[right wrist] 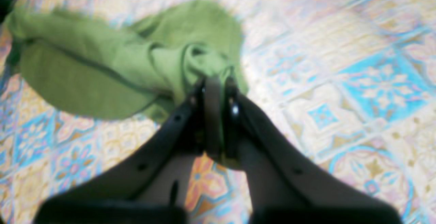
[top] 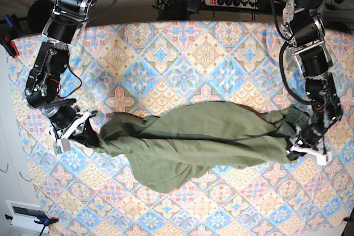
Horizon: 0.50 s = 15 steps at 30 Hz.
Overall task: Layout the t-shirt on the table in an organized manner, then fold the t-shirt properly
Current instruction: 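Regrasp the shirt end with the left gripper and hold it taut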
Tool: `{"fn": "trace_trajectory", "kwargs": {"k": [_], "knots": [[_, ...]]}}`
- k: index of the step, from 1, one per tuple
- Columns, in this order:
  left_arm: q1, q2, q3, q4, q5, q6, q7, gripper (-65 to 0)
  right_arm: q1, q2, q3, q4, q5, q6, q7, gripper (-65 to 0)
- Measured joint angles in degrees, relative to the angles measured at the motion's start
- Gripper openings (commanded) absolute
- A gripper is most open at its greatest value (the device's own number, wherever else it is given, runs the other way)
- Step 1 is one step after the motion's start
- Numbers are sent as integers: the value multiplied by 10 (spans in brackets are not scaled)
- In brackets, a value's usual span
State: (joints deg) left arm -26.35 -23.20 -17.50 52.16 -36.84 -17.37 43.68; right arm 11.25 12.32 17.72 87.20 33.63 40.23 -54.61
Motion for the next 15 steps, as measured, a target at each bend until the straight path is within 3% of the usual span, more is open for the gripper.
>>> {"fn": "trace_trajectory", "kwargs": {"k": [3,5,10,15], "knots": [[3,1,29,0,24,26,-26,-321,3,3,2,0,-20,-4,3,-647],[12,0,30,0,21,23,-27,-253,2,4,3,1,-33,-4,4,-647],[42,-14,32,21,-1,27,-20,-236,2,2,3,1,-37,-4,2,-647],[140,-46,28,170,-51,26,17,-235,0,4,7,3,-38,-4,0,-647]]}}
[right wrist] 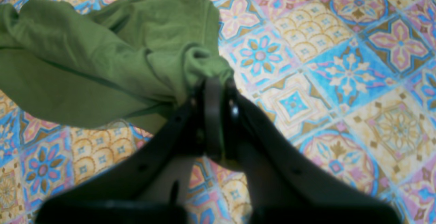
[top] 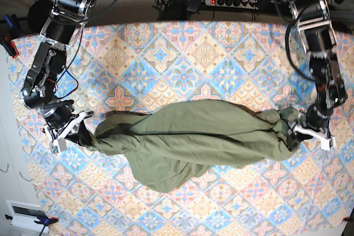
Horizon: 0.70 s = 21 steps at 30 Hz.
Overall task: Layout the t-shirt on the table in an organized manner, then fold the t-shirt properly
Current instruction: 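Regrasp the shirt end with the left gripper and hold it taut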
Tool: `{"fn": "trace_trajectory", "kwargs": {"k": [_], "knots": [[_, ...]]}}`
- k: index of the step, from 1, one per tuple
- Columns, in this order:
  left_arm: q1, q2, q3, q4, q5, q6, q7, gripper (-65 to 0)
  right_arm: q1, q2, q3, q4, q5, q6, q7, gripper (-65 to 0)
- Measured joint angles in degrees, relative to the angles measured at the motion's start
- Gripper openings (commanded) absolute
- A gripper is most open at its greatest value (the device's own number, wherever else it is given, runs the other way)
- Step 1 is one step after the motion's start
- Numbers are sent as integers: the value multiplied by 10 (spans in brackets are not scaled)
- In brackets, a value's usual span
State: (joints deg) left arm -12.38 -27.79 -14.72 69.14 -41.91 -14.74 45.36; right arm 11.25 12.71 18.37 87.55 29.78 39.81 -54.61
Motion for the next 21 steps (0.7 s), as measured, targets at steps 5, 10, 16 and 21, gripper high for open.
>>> {"fn": "trace_trajectory", "kwargs": {"k": [5,10,16,21], "knots": [[65,7,5,49,-13,-1,11,-235,-1,-1,-2,3,2,1,3,-647],[50,27,4,4,-5,3,-4,-235,-1,-1,-2,3,2,0,3,-647],[8,48,7,-72,-6,5,-45,-235,-1,0,-2,3,3,0,4,-647],[-22,58,45,-121,-6,6,-49,-357,-1,0,-2,3,2,0,3,-647]]}}
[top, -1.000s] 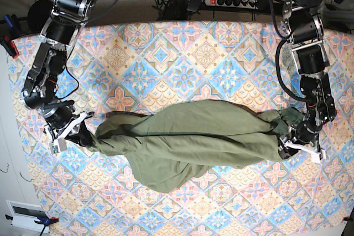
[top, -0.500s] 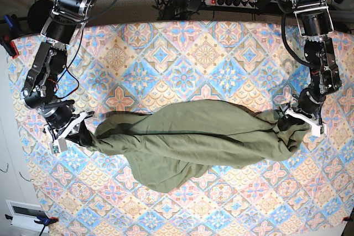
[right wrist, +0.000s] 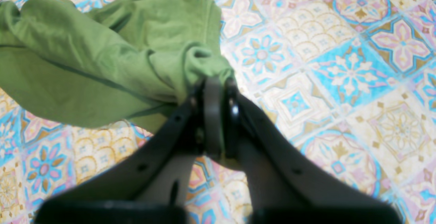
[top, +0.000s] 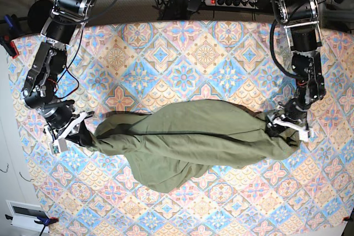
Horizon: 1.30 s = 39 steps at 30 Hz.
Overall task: Layout the t-shirt on the table in an organized manner, then fold the t-shirt properly
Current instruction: 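Regrasp the shirt end with the left gripper and hold it taut, then pull the shirt apart with both grippers and release with the right gripper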
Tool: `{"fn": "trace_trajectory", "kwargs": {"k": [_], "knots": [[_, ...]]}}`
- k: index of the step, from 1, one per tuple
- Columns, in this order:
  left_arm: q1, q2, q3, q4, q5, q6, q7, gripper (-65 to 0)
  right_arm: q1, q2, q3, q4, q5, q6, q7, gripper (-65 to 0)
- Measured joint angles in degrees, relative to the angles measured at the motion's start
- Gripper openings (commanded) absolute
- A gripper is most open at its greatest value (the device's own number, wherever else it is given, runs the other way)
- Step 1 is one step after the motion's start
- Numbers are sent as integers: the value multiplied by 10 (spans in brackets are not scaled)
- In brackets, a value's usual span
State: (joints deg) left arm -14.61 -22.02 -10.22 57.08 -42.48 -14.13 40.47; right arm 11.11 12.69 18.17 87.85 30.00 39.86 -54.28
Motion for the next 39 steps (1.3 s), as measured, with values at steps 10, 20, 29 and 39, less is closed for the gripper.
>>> {"fn": "trace_trajectory", "kwargs": {"k": [10,20,29,39], "knots": [[35,-21,-2,157,-27,-10,47,-650,2,-1,2,0,2,0,-1,-647],[145,-101,-119,366,-182,-8,177,-650,1,-1,64,0,2,0,-6,-647],[290,-136,-188,450,-245,-10,248,-650,-24,24,73,34,8,4,-11,-647],[432,-139,-186,474,-244,-11,269,-650,-75,33,74,52,2,4,-33,-647]]}}
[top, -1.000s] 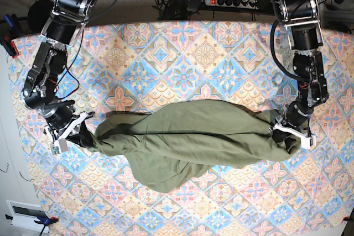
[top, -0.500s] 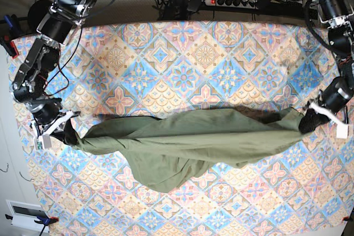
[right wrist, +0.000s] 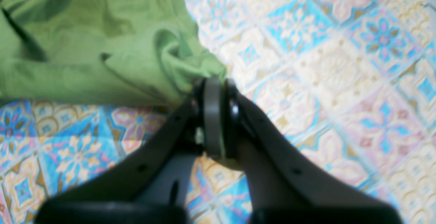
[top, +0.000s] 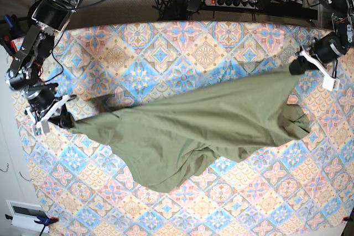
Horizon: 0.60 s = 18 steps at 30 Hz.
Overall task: Layout the t-shirt on the table in an organized manner, then fold the t-shirt properly
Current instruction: 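Pull the shirt apart with both grippers and release with the right gripper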
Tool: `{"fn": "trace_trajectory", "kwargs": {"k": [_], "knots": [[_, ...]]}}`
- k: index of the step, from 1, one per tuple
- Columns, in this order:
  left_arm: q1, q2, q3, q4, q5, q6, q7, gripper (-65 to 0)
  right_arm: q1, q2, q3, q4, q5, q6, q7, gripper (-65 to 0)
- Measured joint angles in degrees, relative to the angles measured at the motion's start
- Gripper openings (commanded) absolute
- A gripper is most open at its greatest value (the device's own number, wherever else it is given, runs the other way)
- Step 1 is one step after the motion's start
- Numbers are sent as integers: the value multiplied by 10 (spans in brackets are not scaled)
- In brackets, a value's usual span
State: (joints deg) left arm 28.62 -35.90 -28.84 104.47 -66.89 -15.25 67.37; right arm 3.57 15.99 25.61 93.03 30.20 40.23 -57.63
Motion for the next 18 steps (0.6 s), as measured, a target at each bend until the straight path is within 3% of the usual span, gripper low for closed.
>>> {"fn": "trace_trajectory", "kwargs": {"k": [6,13,18], "knots": [[9,-22,63,0,38,-1,20,-650,-12,-4,73,0,0,3,-1,-647],[6,-27,85,3,36,-5,11,-650,27,-5,156,0,-91,14,-1,-647],[7,-29,85,-1,68,4,19,-650,40,6,176,1,-132,-5,6,-647]]}}
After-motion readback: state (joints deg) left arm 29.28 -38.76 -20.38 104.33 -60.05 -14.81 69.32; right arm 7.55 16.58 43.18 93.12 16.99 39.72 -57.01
